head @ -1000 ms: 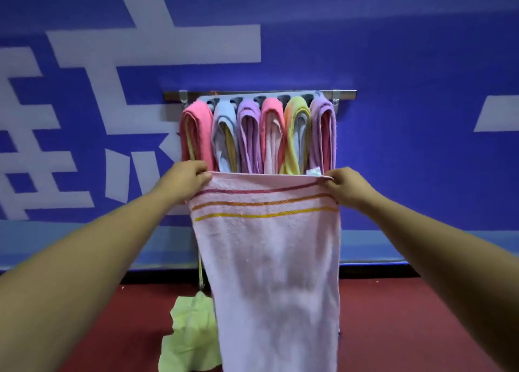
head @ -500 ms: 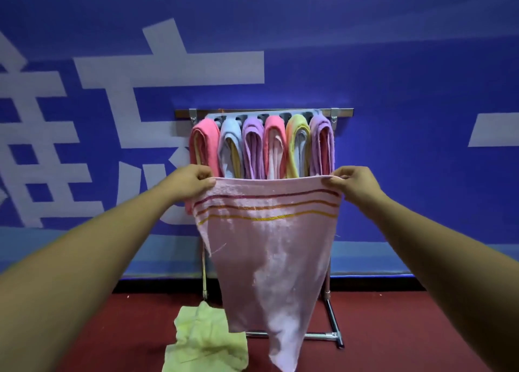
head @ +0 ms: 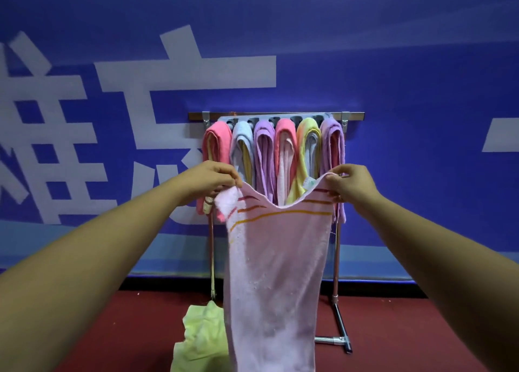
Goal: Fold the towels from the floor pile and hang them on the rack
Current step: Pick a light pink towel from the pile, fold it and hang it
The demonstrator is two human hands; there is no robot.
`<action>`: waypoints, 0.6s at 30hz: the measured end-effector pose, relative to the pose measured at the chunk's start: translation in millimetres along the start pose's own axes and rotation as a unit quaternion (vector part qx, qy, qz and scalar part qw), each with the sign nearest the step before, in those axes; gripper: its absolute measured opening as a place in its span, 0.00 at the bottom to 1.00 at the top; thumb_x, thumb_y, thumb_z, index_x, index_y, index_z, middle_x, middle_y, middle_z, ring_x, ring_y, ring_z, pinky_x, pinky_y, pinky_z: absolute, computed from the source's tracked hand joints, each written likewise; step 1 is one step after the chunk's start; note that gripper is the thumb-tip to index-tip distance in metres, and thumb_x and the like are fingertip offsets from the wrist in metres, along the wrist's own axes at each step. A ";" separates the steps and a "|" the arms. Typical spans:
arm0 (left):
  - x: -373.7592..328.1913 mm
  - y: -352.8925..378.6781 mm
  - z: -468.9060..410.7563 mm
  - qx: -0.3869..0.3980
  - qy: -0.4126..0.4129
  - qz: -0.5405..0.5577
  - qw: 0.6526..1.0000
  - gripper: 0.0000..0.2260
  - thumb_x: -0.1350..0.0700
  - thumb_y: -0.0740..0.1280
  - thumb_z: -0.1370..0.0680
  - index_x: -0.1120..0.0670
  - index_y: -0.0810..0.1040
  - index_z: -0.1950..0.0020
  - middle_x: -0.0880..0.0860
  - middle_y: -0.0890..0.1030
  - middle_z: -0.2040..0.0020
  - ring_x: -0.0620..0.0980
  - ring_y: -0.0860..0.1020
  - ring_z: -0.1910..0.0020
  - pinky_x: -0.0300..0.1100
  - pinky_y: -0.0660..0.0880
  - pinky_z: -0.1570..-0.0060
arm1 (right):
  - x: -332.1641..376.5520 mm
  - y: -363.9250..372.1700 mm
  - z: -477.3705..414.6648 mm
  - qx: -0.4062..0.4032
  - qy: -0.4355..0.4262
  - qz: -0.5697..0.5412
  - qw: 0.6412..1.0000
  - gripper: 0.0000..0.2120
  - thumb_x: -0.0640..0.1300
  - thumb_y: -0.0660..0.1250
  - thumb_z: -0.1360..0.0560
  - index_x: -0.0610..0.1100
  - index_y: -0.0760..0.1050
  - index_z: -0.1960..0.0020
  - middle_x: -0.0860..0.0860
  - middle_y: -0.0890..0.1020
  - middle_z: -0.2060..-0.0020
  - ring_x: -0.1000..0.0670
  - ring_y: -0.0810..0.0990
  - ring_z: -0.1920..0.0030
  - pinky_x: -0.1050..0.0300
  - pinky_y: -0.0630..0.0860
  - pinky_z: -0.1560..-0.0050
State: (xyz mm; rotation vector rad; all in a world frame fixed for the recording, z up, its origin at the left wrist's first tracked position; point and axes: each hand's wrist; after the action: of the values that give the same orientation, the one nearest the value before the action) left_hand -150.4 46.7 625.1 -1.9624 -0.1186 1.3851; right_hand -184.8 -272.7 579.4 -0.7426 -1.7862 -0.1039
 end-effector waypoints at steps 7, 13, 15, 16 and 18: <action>-13.4 8.0 5.7 0.072 0.082 -0.106 0.988 0.06 0.61 0.69 0.21 0.56 0.82 0.45 0.53 0.86 0.53 0.47 0.85 0.53 0.36 0.78 0.55 | 29.1 22.1 14.7 0.115 -0.039 -0.031 0.992 0.07 0.28 0.61 0.20 0.29 0.76 0.46 0.38 0.80 0.64 0.45 0.82 0.69 0.55 0.84 0.64; -33.4 24.5 10.1 -0.022 0.107 -0.097 0.989 0.07 0.56 0.70 0.21 0.59 0.83 0.53 0.51 0.82 0.67 0.38 0.74 0.76 0.29 0.69 0.73 | 54.7 44.6 33.7 0.158 -0.067 -0.074 0.982 0.15 0.22 0.55 0.24 0.34 0.76 0.59 0.40 0.81 0.66 0.41 0.81 0.63 0.47 0.84 0.55; -35.4 26.5 8.3 -0.050 0.114 -0.116 0.985 0.07 0.53 0.71 0.22 0.55 0.84 0.56 0.50 0.82 0.67 0.39 0.75 0.73 0.34 0.71 0.69 | 61.9 52.2 38.8 0.188 -0.067 -0.084 0.976 0.12 0.25 0.57 0.24 0.30 0.79 0.59 0.39 0.83 0.62 0.44 0.82 0.62 0.50 0.83 0.53; -35.4 26.1 7.4 -0.059 0.113 -0.121 0.984 0.07 0.52 0.71 0.23 0.54 0.84 0.57 0.50 0.82 0.67 0.40 0.76 0.72 0.36 0.72 0.66 | 65.3 55.4 40.6 0.205 -0.062 -0.094 0.972 0.11 0.28 0.60 0.23 0.27 0.80 0.56 0.38 0.84 0.60 0.45 0.82 0.60 0.50 0.83 0.51; -34.5 23.5 5.3 -0.079 0.101 -0.123 0.984 0.07 0.52 0.72 0.24 0.54 0.84 0.58 0.49 0.81 0.67 0.41 0.76 0.72 0.37 0.72 0.66 | 70.8 59.3 41.7 0.233 -0.054 -0.112 0.964 0.16 0.40 0.64 0.22 0.25 0.79 0.51 0.36 0.81 0.60 0.45 0.79 0.58 0.49 0.82 0.48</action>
State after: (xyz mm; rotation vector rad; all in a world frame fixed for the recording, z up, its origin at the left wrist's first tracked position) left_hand -176.8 16.2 637.2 -2.1255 -0.3733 1.0394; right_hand -199.3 -177.3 610.3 -0.2107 -1.8961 0.2063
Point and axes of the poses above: each hand's wrist, its own z-axis away from the middle knuckle, its own y-axis out of the palm, x = y × z
